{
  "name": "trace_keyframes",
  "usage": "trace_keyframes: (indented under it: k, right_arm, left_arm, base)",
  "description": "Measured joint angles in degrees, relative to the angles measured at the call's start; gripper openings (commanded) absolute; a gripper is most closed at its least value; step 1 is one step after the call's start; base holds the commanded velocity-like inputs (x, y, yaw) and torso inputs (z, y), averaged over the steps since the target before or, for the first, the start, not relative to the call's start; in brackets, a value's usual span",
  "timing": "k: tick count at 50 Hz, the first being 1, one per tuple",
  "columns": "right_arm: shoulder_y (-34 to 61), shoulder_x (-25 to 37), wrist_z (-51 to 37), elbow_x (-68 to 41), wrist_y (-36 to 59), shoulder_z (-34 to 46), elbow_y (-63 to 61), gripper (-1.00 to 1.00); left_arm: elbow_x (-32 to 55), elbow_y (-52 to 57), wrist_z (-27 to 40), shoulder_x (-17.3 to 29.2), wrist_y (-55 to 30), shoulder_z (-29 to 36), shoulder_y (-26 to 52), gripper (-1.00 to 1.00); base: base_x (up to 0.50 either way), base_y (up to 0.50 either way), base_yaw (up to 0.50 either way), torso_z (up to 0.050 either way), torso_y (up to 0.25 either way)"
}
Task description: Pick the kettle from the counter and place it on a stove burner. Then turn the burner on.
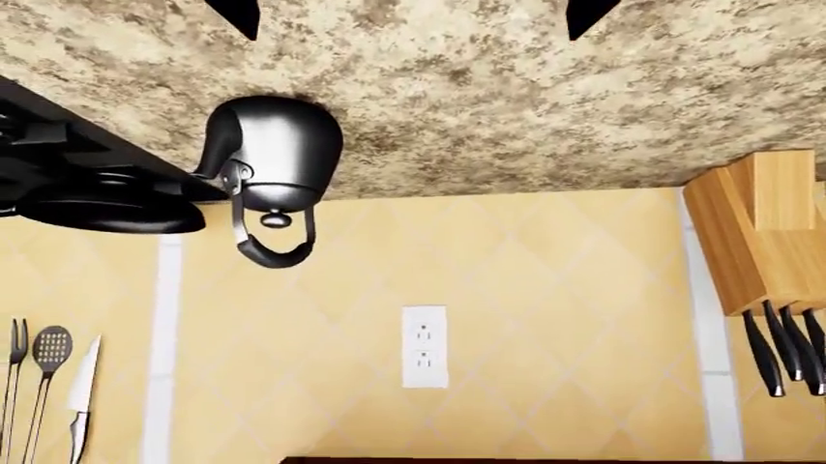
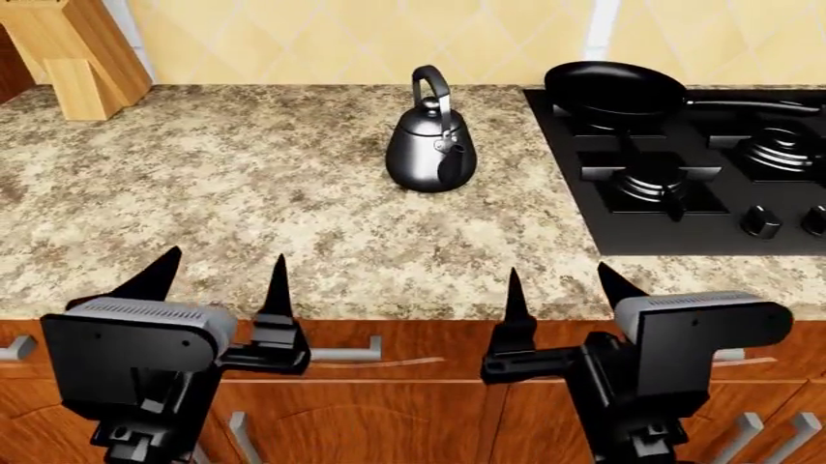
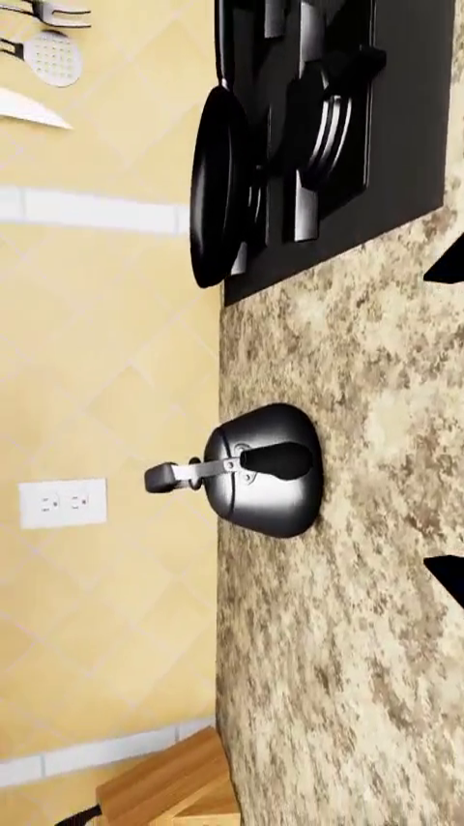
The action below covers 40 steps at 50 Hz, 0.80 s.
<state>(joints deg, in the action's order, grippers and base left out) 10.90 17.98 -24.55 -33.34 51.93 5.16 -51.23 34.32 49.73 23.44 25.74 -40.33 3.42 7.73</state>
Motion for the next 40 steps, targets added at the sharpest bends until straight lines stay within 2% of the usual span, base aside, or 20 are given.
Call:
trace_keyframes:
  k: [17,40]
  right_arm:
    - [3.07,1.38,-1.36,-3.84,5.08,-0.62,-2.71,1.0]
    - [3.49,2.69,-1.82,-4.28,4.02,0.39,-1.81,1.0]
  left_arm:
    - [1.95,1.75,1.32,1.3,-3.01,-0.14,1.83,1.0]
    - [2.66,2.01,2.31,2.07,-4.07,0.45,2.55,1.0]
  base:
    - [0.15,0.0,0.0,0.0,0.0]
    - [0.22,0.0,0.0,0.0,0.0]
